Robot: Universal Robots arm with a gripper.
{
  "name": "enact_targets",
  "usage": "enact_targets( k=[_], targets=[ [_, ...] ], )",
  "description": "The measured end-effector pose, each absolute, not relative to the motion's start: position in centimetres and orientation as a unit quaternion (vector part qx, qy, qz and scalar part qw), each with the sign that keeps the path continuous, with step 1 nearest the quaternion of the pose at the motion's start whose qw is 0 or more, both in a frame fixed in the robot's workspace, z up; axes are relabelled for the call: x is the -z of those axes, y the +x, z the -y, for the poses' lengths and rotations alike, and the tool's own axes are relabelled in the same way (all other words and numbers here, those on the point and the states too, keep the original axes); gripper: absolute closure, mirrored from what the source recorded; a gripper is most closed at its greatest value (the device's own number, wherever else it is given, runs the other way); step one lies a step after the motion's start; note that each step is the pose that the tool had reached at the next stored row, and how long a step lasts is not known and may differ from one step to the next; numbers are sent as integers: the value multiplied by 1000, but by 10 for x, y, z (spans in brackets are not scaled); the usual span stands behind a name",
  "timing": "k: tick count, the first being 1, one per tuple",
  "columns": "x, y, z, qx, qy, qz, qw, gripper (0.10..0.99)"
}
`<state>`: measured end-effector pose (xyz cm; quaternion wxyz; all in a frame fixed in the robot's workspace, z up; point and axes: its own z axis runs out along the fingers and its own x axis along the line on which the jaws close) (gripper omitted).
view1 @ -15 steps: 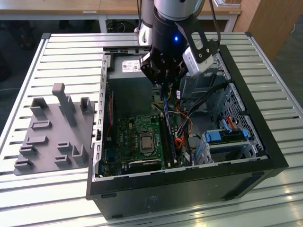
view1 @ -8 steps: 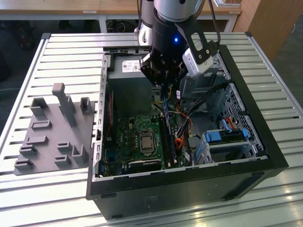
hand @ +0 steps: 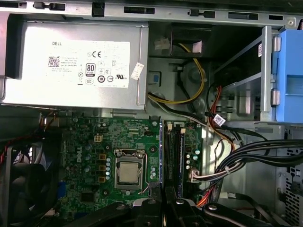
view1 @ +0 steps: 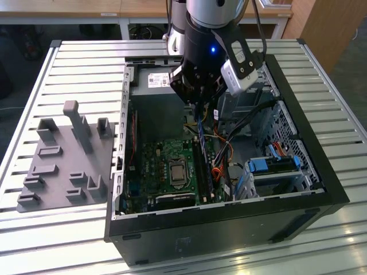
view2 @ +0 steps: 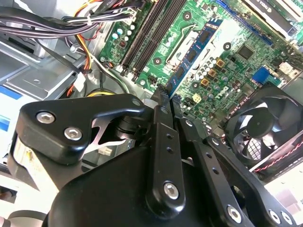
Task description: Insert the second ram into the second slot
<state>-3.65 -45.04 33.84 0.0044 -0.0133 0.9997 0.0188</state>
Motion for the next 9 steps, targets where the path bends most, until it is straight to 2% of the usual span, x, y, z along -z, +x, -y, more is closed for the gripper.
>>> enact_targets(
  k=[9],
  targets=[
    [-336,-37,451,-19,-13,-1000,4,945]
  ],
)
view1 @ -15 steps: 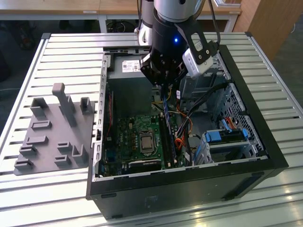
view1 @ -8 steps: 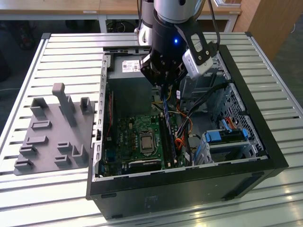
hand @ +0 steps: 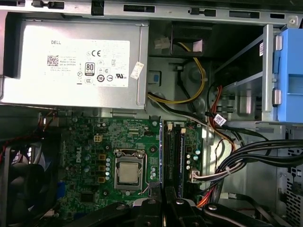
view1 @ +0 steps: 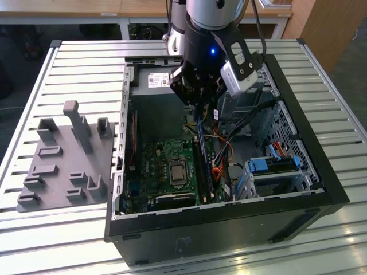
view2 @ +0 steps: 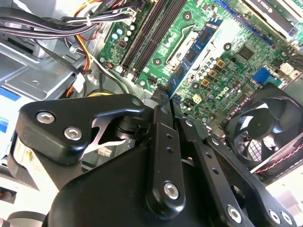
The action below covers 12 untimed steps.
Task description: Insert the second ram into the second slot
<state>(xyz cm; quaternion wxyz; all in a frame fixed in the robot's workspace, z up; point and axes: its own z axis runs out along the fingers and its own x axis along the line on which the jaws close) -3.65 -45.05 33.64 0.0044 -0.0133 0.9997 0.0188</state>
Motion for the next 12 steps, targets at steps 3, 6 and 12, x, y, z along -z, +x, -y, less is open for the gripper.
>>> enact_targets(
  k=[3,6,12],
  targets=[
    [-336,-37,451,-19,-13,-1000,4,945],
    [-335,-37,451,-19,-13,-1000,4,945],
    [-334,-37,451,-19,-13,-1000,4,945]
  ],
)
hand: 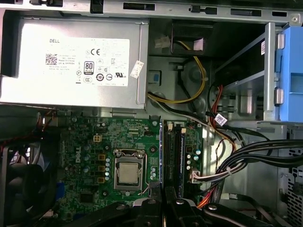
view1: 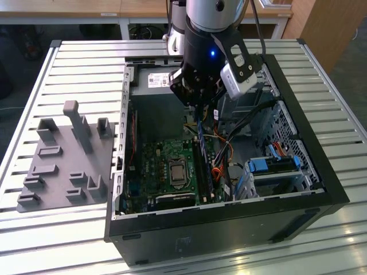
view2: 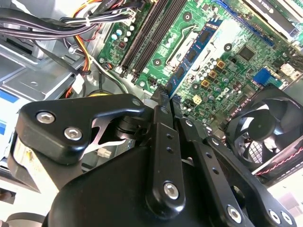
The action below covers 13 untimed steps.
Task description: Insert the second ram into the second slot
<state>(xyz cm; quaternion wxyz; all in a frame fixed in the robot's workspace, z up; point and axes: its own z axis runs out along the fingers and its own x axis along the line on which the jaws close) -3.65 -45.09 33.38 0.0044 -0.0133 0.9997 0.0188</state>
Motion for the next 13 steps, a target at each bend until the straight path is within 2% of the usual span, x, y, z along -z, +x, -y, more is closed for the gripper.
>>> enact_targets(
  k=[13],
  targets=[
    [-329,-37,453,-19,-13,-1000,4,945]
  ],
)
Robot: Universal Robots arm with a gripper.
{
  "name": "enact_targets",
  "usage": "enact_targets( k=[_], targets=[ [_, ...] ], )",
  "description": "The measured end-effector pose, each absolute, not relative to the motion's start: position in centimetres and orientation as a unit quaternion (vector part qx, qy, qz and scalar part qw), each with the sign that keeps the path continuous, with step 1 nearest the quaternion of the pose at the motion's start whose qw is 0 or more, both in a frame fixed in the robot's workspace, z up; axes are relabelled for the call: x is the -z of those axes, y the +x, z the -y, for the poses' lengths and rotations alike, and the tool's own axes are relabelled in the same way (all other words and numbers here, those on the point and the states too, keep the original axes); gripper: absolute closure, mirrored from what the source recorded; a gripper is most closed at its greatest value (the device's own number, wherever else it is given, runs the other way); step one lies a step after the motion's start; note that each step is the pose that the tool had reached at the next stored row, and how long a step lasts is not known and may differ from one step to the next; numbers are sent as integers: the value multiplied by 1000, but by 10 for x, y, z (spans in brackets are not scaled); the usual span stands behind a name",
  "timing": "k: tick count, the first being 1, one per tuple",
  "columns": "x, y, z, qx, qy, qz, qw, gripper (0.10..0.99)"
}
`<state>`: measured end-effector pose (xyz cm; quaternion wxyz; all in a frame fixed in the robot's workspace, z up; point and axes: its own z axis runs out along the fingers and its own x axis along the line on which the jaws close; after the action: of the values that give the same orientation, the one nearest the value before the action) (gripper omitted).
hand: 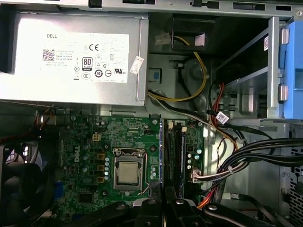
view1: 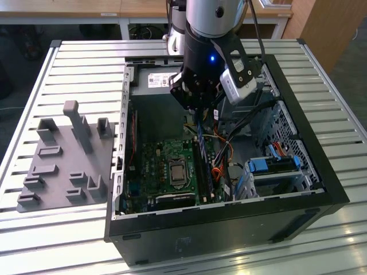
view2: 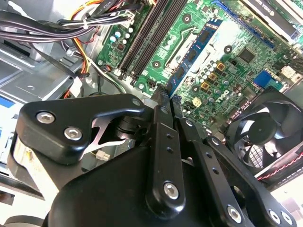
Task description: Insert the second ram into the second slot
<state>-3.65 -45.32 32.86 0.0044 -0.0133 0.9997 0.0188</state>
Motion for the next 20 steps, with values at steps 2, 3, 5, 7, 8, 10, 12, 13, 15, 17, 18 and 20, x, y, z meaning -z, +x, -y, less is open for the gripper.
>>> enact_targets(
  k=[2,3,5,7,8,10,12,13,15,17,18,20],
  targets=[
    [-328,-37,453,-19,-13,-1000,4,945],
    [-327,-37,453,-19,-13,-1000,4,945],
    [-326,-37,453,-19,-13,-1000,4,945],
    [-326,-37,454,-19,-13,-1000,4,945],
    [-325,-37,454,-19,-13,-1000,4,945],
    [-324,-37,454,-19,-13,-1000,4,945],
    [-324,-37,454,-19,-13,-1000,4,945],
    [-323,-37,454,-19,-13,-1000,4,945],
    [-323,-37,454,-19,-13,-1000,4,945],
    [-322,-37,454,-19,-13,-1000,4,945],
    [-322,-37,454,-19,-13,-1000,4,945],
    [-322,-37,454,-19,-13,-1000,4,945]
  ],
)
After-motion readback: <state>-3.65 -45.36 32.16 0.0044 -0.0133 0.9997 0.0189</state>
